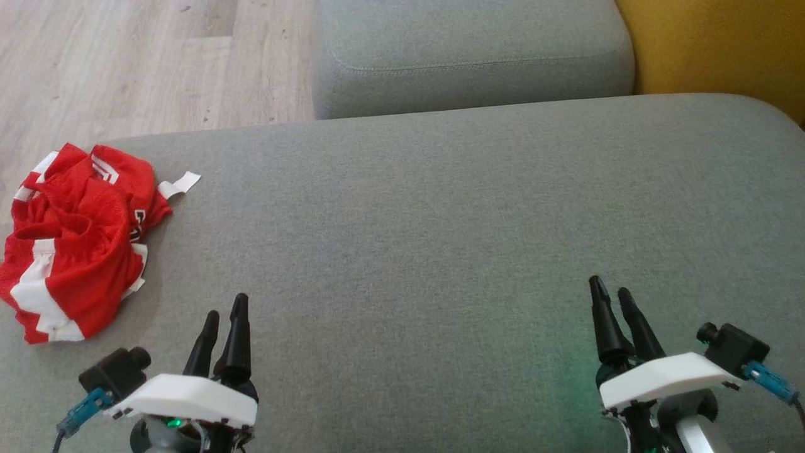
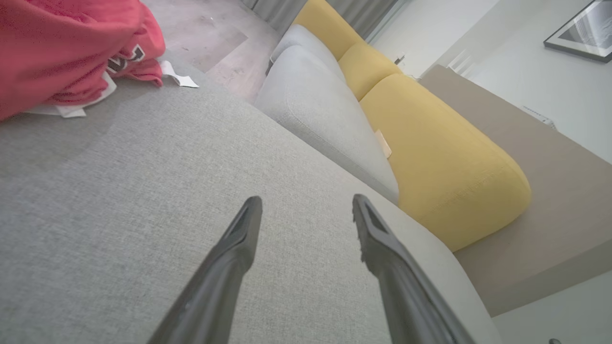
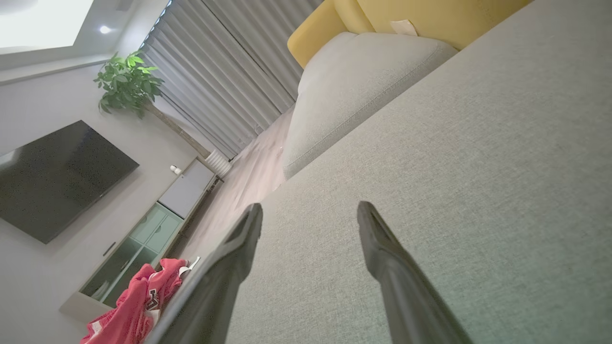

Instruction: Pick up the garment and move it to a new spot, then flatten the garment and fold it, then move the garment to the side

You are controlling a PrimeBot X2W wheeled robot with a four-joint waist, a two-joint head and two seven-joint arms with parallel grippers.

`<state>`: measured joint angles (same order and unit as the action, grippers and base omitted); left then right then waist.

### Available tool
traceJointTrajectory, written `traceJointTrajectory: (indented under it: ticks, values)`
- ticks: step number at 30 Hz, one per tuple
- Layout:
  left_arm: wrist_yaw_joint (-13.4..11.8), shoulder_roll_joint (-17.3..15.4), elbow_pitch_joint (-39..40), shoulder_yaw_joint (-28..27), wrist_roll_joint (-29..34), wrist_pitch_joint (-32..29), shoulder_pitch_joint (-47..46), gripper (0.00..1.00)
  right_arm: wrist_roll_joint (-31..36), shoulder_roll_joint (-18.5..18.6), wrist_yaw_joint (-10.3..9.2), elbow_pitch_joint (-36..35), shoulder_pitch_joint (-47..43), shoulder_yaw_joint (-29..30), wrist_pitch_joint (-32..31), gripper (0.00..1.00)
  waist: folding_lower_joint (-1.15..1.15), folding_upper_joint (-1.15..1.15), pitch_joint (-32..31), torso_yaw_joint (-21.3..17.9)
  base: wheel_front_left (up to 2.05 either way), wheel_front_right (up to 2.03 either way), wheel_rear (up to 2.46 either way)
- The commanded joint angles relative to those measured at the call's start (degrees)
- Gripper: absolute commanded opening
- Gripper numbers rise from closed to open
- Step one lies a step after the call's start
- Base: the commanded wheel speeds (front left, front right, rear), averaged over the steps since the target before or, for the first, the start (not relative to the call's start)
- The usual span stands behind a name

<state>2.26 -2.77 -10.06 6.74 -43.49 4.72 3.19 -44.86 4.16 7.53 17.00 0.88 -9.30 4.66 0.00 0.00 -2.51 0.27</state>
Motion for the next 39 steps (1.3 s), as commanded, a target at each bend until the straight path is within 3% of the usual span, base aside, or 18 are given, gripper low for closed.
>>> traceJointTrajectory:
  ticks: [1, 8, 15, 20, 26, 31, 39]
  values:
    - [-0.26, -0.83, 2.44, -0.65, 1.57, 0.80, -2.59, 1.00, 1.55, 0.19, -0.02, -1.54, 2.66, -0.55, 0.77, 1.00, 0.00, 0.00, -0.03, 0.08, 0.00, 0.00, 0.00]
    - [-2.17, -0.82, 3.09, 0.65, 7.06, 1.97, -2.17, 1.00, 6.22, -1.02, -0.03, 1.92, 2.34, 0.28, 1.95, 1.00, 0.00, 0.00, -0.51, 0.46, 0.00, 0.00, 0.00]
    - [-3.02, -0.95, 3.12, 2.44, 11.88, 3.15, -1.87, 1.00, 10.40, -1.04, -0.03, 7.38, 4.52, -3.36, 2.76, 1.00, 0.00, 0.00, -1.11, 0.14, 0.00, 0.00, 0.00]
    - [-3.54, -1.24, 3.61, 3.43, 15.49, 3.98, -1.76, 1.00, 14.04, -0.88, -0.03, 9.87, 6.53, -5.48, -0.27, 1.00, 0.00, 0.00, -1.62, -0.07, 0.00, 0.00, 0.00]
    - [-4.12, -1.45, 4.27, 4.28, 18.98, 4.82, -1.46, 1.00, 17.35, -0.68, -0.03, 8.20, 7.67, -6.40, -1.45, 1.00, 0.00, 0.00, -2.02, -0.27, 0.00, 0.00, 0.00]
    - [-5.44, -1.44, 5.03, 4.87, 23.20, 5.82, -1.38, 1.00, 24.79, -0.19, -0.03, 4.38, 7.17, -5.11, 5.14, 1.00, 0.00, 0.00, -2.21, -0.21, 0.00, 0.00, 0.00]
    - [-8.00, -1.30, 5.38, 4.69, 28.63, 7.16, -1.24, 1.00, 32.52, -0.87, -0.04, -3.23, 2.68, -2.61, 7.17, 1.00, 0.00, 0.00, -2.08, -0.14, 0.00, 0.00, 0.00]
